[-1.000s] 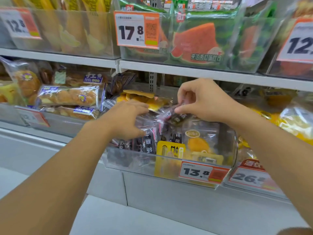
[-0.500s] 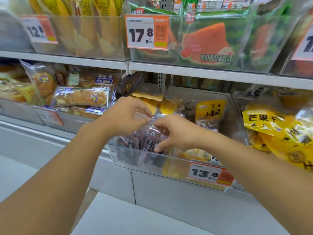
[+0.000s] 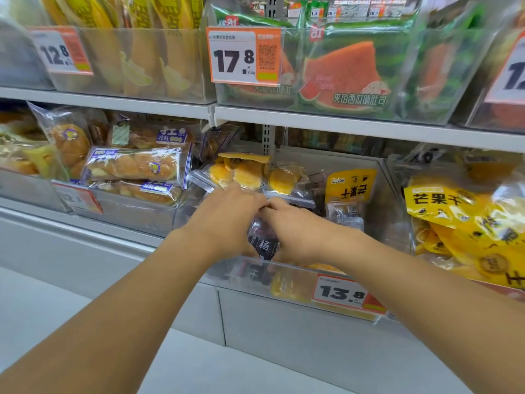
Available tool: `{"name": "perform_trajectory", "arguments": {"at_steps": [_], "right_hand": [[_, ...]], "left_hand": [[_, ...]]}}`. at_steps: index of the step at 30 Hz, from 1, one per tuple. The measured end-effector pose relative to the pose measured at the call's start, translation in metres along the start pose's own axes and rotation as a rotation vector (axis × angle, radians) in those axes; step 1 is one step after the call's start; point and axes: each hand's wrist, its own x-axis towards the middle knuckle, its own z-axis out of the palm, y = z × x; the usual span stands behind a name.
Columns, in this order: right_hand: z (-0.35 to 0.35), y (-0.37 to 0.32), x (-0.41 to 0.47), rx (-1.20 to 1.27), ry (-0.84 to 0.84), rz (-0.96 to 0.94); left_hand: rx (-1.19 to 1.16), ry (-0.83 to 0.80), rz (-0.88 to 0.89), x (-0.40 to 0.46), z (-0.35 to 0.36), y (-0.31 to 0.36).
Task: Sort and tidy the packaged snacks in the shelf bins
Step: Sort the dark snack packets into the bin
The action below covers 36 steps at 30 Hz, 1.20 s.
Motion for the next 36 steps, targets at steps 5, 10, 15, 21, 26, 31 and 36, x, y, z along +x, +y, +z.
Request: {"name": "perform_trajectory", "arguments": {"at_steps": [5,10,15,21,26,31,36], "right_hand": [[-0.005,0.004,0.001,0.082,0.041,-0.004],[-0.011,0.005,0.001,0.099,0.07,-0.008],[-0.009,0.005,-0.002,0.035,0.046,0.02],[-0.015,0.006,0.003,0.063,-0.011,0.038],[-0.01,0.004,0.003,0.269,-0.036,0.092],[-0.005,-0.006,-0.009,0.254,0.11,0.298],[-0.003,-0.015,-0.006,0.284,0.218,0.365]], "left_hand": [[-0.064,-0.025,-0.061,0.002,0.005,0.001],[-0.154,-0.018,-0.083,0.0,0.007,0.001],[-0.18,0.006,-0.057,-0.002,0.008,0.002],[-0.222,-0.009,-0.088,-0.002,0.005,0.0],[-0.119,-0.041,-0.121,-0.002,0.005,0.0],[-0.094,-0.021,-0.105,0.0,0.008,0.002],[-0.041,0.024,-0.133,0.001,0.011,0.001]]}}
